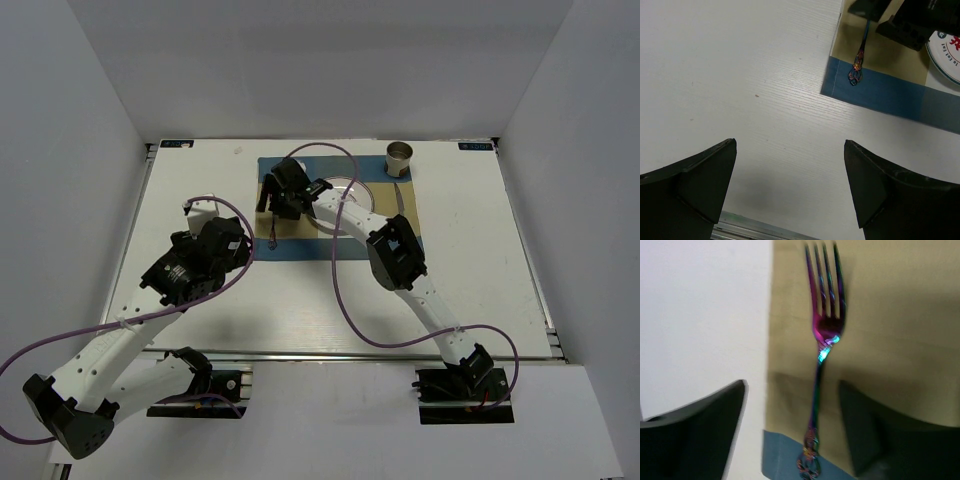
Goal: Set the dinner table for one person
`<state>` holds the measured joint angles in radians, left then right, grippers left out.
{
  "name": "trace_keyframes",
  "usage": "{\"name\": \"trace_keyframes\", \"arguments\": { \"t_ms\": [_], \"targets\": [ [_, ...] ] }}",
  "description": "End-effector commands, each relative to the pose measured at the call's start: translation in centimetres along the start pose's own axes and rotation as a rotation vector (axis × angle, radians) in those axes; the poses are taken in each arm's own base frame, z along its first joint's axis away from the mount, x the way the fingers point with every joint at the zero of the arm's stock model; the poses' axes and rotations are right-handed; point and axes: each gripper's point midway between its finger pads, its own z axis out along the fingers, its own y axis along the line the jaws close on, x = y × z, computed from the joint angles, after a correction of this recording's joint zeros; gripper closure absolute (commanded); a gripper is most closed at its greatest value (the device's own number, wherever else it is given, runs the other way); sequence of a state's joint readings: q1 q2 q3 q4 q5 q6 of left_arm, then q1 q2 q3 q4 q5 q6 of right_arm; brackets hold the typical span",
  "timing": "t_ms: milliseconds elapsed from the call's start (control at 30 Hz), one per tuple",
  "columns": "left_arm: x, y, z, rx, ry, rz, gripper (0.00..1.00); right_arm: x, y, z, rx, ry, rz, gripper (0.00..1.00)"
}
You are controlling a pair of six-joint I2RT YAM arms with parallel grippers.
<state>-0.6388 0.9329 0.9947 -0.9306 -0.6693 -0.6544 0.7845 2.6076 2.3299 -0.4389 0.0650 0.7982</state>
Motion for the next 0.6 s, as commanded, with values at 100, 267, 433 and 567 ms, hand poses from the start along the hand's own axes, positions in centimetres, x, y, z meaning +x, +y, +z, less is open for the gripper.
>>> {"name": "trace_keyframes", "arguments": {
  "t_ms": [100,267,433,567],
  "targets": [
    [-0.8,1.4,-0.5,-0.055,-0.043,-0.052,0.02,-7.6,6.6,-9.8,-0.151,-0.185,-0.054,0.11],
    [-1.3,2.5,-1.1,-0.084,-0.073,-0.09,0.02,-12.5,6.2,-23.5,-0.088,-0.395,-0.196,0.11],
    [-2.4,3.2,-2.1,-0.109,-0.087,-0.097,0.02,-9.6,-5.8,-34.1,0.281,-0.49,-0.329,0.11],
    [-3.6,3.5,-3.0,-0.126,-0.088,-0.088,0.02,-5.7,-13.1,-41.3,0.462,-0.528,-0.294,0.11]
  ]
}}
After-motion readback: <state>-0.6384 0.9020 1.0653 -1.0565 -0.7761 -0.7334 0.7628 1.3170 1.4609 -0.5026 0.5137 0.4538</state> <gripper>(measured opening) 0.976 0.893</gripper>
